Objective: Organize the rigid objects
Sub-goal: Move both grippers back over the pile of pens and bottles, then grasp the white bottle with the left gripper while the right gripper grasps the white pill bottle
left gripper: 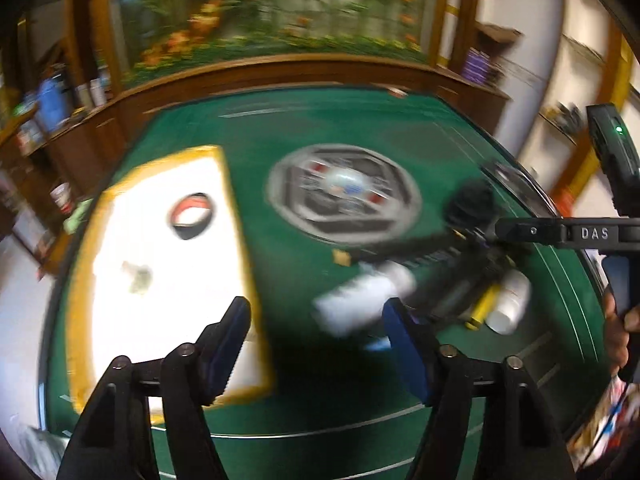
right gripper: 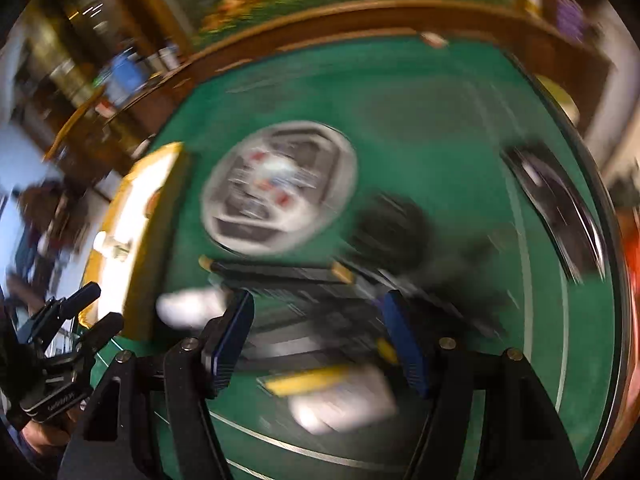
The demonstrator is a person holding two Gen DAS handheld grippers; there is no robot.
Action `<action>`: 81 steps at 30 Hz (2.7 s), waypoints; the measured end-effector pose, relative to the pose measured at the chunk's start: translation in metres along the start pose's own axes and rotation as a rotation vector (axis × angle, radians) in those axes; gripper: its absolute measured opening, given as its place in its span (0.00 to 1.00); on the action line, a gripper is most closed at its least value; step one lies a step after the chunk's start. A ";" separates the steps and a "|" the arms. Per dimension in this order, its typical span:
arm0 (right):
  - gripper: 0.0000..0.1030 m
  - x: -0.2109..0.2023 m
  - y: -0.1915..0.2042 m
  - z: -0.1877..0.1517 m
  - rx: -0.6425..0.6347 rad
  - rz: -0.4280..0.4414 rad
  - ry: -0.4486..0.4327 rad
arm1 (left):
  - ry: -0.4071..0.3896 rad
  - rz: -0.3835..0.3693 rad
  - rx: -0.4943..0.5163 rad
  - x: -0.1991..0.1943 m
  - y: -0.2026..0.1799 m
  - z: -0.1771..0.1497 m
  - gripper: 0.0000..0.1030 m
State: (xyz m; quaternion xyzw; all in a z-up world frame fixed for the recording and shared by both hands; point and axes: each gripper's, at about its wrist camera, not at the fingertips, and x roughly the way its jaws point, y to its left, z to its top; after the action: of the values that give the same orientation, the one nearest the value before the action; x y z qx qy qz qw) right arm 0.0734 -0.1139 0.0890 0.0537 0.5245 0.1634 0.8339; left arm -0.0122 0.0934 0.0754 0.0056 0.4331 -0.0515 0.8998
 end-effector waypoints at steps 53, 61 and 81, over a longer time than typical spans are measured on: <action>0.65 0.022 0.021 -0.049 -0.445 0.113 0.260 | 0.276 -0.114 0.181 0.096 -0.055 0.033 0.44; 0.49 0.034 0.037 -0.072 -0.580 0.022 0.278 | 0.297 -0.094 0.174 0.088 -0.058 0.024 0.43; 0.49 0.004 0.023 -0.063 -0.335 0.054 0.165 | 0.169 -0.089 0.069 0.046 -0.047 0.012 0.36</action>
State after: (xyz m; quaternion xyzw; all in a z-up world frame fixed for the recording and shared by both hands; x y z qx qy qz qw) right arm 0.0139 -0.0955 0.0634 -0.0855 0.5549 0.2745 0.7807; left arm 0.0206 0.0416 0.0485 0.0216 0.5051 -0.1059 0.8563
